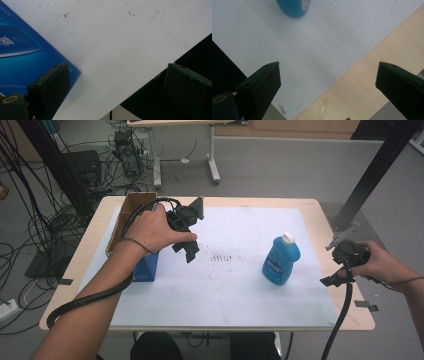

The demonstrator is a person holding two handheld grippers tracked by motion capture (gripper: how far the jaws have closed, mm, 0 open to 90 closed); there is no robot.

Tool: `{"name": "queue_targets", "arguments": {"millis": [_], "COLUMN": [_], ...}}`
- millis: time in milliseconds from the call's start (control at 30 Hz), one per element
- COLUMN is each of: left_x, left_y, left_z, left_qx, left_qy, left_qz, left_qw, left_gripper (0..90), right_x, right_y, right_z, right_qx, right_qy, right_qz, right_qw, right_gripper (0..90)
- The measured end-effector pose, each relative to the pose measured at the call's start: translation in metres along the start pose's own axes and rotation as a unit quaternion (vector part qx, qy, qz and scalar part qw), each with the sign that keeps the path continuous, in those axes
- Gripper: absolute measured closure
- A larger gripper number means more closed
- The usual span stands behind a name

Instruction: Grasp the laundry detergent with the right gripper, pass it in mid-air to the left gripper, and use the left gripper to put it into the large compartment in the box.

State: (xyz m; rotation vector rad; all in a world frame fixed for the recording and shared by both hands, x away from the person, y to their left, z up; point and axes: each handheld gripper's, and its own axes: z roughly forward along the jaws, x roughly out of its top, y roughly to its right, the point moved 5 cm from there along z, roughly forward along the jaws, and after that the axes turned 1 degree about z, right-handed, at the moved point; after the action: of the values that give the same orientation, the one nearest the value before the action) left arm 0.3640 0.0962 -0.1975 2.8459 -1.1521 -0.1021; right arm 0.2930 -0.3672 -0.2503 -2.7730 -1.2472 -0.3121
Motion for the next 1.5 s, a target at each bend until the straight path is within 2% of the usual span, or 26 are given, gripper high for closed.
{"name": "queue_targets", "arguments": {"millis": [267,533,900,1200,1500], "left_x": [0.000,-0.001,0.000,0.002,0.003], "left_y": [-0.001,0.000,0.002,0.003,0.004], "left_z": [0.000,-0.001,-0.003,-0.002,-0.001], "left_qx": [0.000,0.001,0.001,0.003,0.001], "left_qy": [-0.002,-0.001,0.000,-0.004,-0.002], "left_qz": [-0.001,-0.003,0.000,0.004,0.002], "left_qw": [1.0000,1.0000,1.0000,1.0000,1.0000], "left_gripper": [7.1,7.1,7.1,7.0,7.0], "right_x": [-0.003,-0.008,-0.012,-0.016,-0.020], "right_y": [-0.004,-0.009,-0.020,-0.025,-0.027], "right_z": [0.001,0.004,0.003,0.004,0.009], "right_qx": [-0.001,0.005,0.002,0.005,0.007], "right_qy": [-0.001,0.004,0.010,0.019,0.016], "right_qz": [0.004,0.021,0.021,0.037,0.053], "right_qw": [1.0000,0.9998,0.9997,0.9991,0.9985], "right_gripper": [5.4,5.3,5.0,4.7,4.7]}}
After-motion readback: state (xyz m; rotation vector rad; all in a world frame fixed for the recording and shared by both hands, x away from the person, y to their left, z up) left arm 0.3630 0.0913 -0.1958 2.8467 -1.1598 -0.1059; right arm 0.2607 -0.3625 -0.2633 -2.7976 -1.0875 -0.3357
